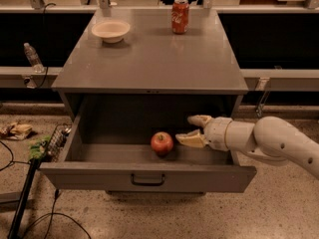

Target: Place apple into top drawer

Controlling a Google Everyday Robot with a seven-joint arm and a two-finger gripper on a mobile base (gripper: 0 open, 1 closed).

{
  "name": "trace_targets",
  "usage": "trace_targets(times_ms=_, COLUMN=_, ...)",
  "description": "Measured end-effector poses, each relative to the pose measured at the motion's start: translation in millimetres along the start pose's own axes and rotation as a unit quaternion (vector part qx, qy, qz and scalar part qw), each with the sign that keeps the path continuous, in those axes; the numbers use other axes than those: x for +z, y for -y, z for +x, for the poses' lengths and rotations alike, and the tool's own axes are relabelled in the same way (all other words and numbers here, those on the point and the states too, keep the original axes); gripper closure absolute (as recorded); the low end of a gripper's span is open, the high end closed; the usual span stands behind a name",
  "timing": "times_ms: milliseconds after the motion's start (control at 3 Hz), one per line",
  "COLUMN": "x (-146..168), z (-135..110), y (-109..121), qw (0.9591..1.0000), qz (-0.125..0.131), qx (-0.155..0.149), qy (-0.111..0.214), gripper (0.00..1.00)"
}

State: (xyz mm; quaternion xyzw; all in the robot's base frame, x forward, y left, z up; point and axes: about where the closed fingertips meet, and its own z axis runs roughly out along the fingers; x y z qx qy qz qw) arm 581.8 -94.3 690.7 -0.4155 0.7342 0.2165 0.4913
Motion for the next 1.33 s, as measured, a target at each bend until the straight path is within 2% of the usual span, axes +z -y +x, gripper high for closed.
trace_targets(times_ms=333, x=-38, z=-48, y=16, qw=0.9991, qz=0.024, qx=-0.006, qy=0.034, gripper=0.77)
trace_targets(times_ms=667, x=-62, z=-93, y=27, qw=0.9974, qz=0.028, qx=-0.024, qy=0.061, gripper=0.98)
trace_targets(times_ms=1000, x=-87, z=-148, y=44, qw=0.9934, qz=0.035, qx=-0.032, qy=0.104, gripper=1.00)
trace_targets(times_ms=1333, x=-93, z=-160, y=49, qw=0.9922, qz=0.039, qx=-0.035, qy=0.113, gripper=0.85)
